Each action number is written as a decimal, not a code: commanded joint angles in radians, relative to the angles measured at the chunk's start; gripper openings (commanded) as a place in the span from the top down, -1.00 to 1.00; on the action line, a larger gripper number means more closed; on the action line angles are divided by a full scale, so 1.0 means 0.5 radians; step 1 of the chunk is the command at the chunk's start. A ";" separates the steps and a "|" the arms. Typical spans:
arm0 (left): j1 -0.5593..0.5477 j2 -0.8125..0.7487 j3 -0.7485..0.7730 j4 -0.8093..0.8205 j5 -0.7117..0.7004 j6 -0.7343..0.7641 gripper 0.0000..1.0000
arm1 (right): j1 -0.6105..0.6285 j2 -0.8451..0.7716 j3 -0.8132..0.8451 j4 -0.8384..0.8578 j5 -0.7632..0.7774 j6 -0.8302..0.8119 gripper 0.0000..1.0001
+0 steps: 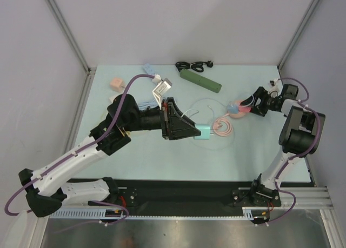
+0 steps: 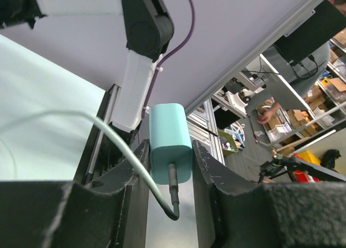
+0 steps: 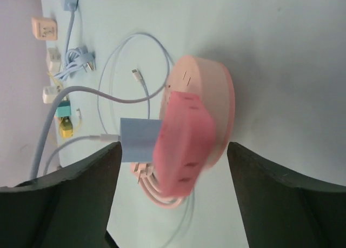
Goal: Pull the plug off the socket
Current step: Place the socket at the center of the board, then place the plug at the center of the board.
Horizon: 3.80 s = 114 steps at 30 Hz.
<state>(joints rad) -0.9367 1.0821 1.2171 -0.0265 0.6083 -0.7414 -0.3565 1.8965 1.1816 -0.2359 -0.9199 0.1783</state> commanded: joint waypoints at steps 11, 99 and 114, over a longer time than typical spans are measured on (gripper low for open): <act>0.002 -0.155 -0.222 0.114 -0.118 0.188 1.00 | -0.125 -0.363 0.300 -0.736 0.392 -0.908 -0.93; 0.109 -0.385 -0.409 -0.162 -0.443 0.332 1.00 | 0.884 -1.753 0.266 -1.090 0.715 -1.897 1.00; 0.115 -0.198 -0.314 -0.131 -0.404 0.342 0.99 | 0.685 -1.750 0.806 -1.163 0.791 -1.934 1.00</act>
<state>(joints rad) -0.8875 0.9783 1.0084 -0.1410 0.3901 -0.5827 -0.0128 1.0233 1.5192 -0.8230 -0.4496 -0.8043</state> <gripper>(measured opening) 0.361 0.022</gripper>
